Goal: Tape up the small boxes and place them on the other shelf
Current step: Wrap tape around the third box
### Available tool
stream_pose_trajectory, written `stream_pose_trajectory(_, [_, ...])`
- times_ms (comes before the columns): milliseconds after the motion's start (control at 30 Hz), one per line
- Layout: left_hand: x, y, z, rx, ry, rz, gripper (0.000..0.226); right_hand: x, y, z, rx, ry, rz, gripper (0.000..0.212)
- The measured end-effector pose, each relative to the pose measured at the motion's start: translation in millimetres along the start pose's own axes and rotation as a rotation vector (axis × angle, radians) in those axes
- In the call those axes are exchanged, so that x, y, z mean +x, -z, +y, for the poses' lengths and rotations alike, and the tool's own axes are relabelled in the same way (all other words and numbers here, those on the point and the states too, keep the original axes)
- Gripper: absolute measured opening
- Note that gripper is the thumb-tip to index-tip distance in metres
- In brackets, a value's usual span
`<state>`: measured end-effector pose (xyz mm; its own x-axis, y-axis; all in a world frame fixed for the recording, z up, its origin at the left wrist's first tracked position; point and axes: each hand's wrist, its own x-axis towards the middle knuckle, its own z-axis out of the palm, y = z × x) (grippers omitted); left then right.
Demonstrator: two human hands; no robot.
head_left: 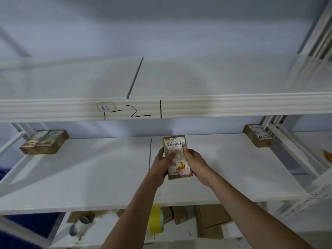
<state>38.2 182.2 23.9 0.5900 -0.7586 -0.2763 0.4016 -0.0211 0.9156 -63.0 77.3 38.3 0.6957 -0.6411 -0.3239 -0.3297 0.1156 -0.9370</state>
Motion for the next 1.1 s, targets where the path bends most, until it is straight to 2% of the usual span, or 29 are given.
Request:
stream_pose_trajectory(100, [-3.0, -5.7, -4.6, 0.052, -0.033, 0.054, 0.033, 0.3, -14.7, 6.2, -0.035, 0.031, 0.063, 0.052])
stream_pose_trajectory(267, [3.9, -9.1, -16.2, 0.142, -0.052, 0.239, 0.042, 2.4, -27.2, 16.7, -0.112, 0.089, 0.125, 0.062])
stream_pose_trajectory(367, [4.2, -9.6, -22.7, 0.147, -0.047, 0.325, 0.047, 0.3, -29.5, 14.7, -0.253, 0.102, 0.17, 0.066])
stream_pose_trajectory(467, [4.8, -9.1, -21.9, 0.169, -0.052, 0.429, 0.045, -2.3, -25.5, 22.5, -0.479, 0.233, 0.497, 0.055])
stream_pose_trajectory(500, [5.1, -9.2, -20.3, 0.181, -0.06, 0.455, 0.045, -7.0, -24.4, 22.6, -0.513, 0.316, 0.579, 0.046])
stream_pose_trajectory(533, [5.8, -9.7, -19.2, 0.203, -0.069, 0.472, 0.045, -10.4, -24.6, 22.4, -0.525, 0.374, 0.584, 0.039])
stream_pose_trajectory(600, [6.2, -12.5, -16.4, 0.243, -0.071, 0.486, 0.045, -13.4, -27.9, 20.1, -0.506, 0.347, 0.429, 0.039])
stream_pose_trajectory(700, [9.1, -14.1, -15.5, 0.221, -0.033, 0.464, 0.048, -13.6, -26.2, 18.7, -0.437, 0.162, 0.188, 0.043])
stream_pose_trajectory(867, [13.0, -9.1, -22.8, 0.256, 0.013, 0.423, 0.054, -11.0, -13.5, 27.3, -0.343, 0.033, 0.061, 0.049])
stream_pose_trajectory(1000, [8.8, -5.4, -33.2, 0.109, 0.047, 0.365, 0.054, -4.6, -3.0, 18.5, -0.278, -0.117, -0.088, 0.062])
stream_pose_trajectory(1100, [6.3, -4.6, -29.7, 0.024, 0.047, 0.274, 0.051, 0.8, 5.1, 15.3, -0.153, -0.108, -0.038, 0.062])
